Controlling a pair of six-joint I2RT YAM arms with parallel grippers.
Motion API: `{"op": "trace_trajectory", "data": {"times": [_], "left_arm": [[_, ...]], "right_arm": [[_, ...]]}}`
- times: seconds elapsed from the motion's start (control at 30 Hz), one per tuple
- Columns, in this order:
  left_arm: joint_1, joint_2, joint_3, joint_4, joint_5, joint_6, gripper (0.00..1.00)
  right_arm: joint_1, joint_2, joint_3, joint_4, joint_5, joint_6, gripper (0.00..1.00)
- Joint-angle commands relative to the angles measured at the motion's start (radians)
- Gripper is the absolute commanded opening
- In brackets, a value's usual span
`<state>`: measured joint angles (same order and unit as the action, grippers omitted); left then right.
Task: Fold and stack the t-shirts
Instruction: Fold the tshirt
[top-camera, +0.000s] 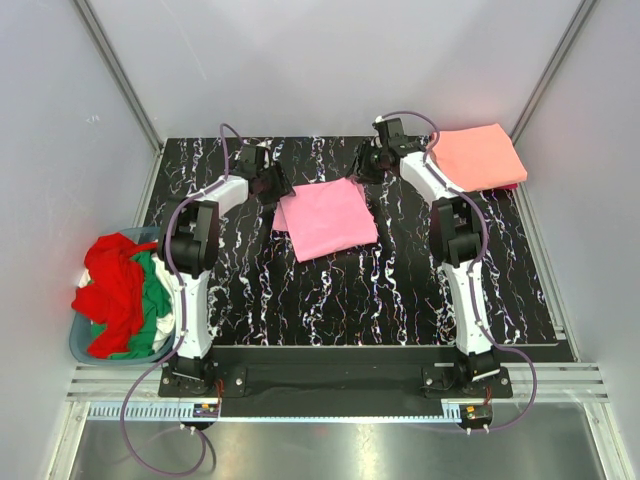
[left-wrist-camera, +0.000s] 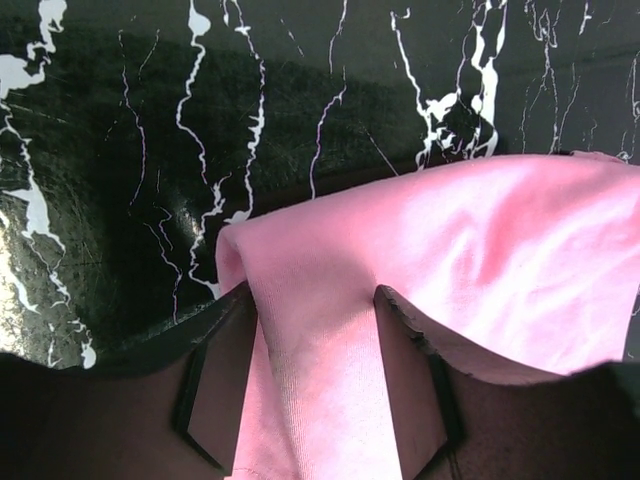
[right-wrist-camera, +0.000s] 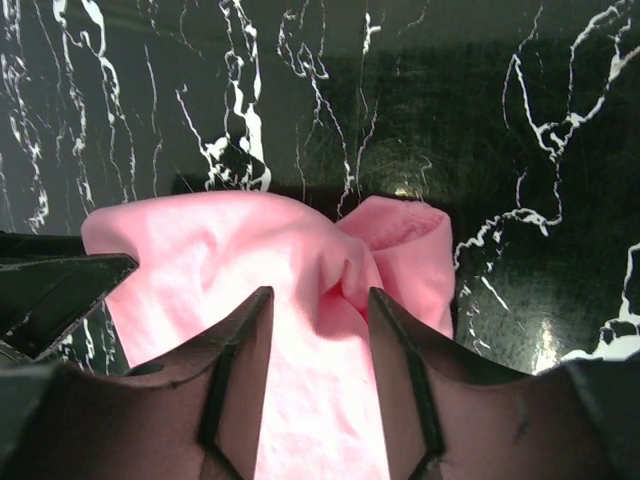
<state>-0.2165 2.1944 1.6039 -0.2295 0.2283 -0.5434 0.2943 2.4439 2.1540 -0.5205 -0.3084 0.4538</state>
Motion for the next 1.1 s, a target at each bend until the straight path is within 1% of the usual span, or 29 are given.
{"op": "trace_trajectory", "data": {"times": [0.0, 0.07, 0.1, 0.2, 0.33, 0.47, 0.53, 0.67, 0.7, 0.77, 0.8, 0.83, 0.97, 1.07], "left_arm": [[0.003, 0.004, 0.054, 0.052, 0.031, -0.006, 0.52], [0.003, 0.008, 0.063, 0.048, 0.032, -0.003, 0.50], [0.003, 0.011, 0.067, 0.047, 0.032, -0.001, 0.48], [0.003, 0.022, 0.090, 0.030, 0.046, 0.002, 0.47], [0.003, 0.047, 0.134, 0.002, 0.059, 0.013, 0.48], [0.003, 0.056, 0.155, -0.008, 0.069, 0.016, 0.43], [0.003, 0.065, 0.180, -0.022, 0.069, 0.020, 0.42], [0.003, 0.074, 0.206, -0.036, 0.078, 0.023, 0.33], [0.002, 0.076, 0.212, -0.037, 0.082, 0.020, 0.21], [0.003, 0.091, 0.247, -0.060, 0.089, 0.020, 0.10], [0.003, 0.097, 0.269, -0.077, 0.091, 0.022, 0.00], [0.003, 0.106, 0.316, -0.097, 0.091, 0.025, 0.00], [0.003, 0.087, 0.407, -0.174, 0.098, 0.025, 0.00], [0.003, 0.051, 0.491, -0.238, 0.108, 0.028, 0.00]], "right_arm": [[0.014, 0.020, 0.066, 0.007, -0.029, 0.013, 0.49], [0.017, 0.024, 0.073, 0.007, -0.035, 0.016, 0.44], [0.017, 0.030, 0.076, 0.007, -0.040, 0.016, 0.41], [0.017, 0.044, 0.093, 0.007, -0.054, 0.022, 0.37], [0.016, 0.049, 0.096, 0.004, -0.060, 0.025, 0.30], [0.017, 0.050, 0.104, -0.003, -0.066, 0.025, 0.18], [0.017, 0.052, 0.109, -0.009, -0.061, 0.017, 0.15], [0.017, 0.043, 0.109, -0.006, -0.061, 0.020, 0.03], [0.016, 0.040, 0.110, -0.007, -0.061, 0.020, 0.00], [0.013, 0.040, 0.116, -0.009, -0.063, 0.020, 0.00], [0.009, 0.038, 0.122, -0.013, -0.067, 0.025, 0.00], [0.006, 0.035, 0.138, -0.022, -0.070, 0.025, 0.00], [-0.009, 0.000, 0.184, -0.055, -0.086, 0.025, 0.00], [-0.018, -0.095, 0.190, -0.075, -0.092, 0.017, 0.00]]}}
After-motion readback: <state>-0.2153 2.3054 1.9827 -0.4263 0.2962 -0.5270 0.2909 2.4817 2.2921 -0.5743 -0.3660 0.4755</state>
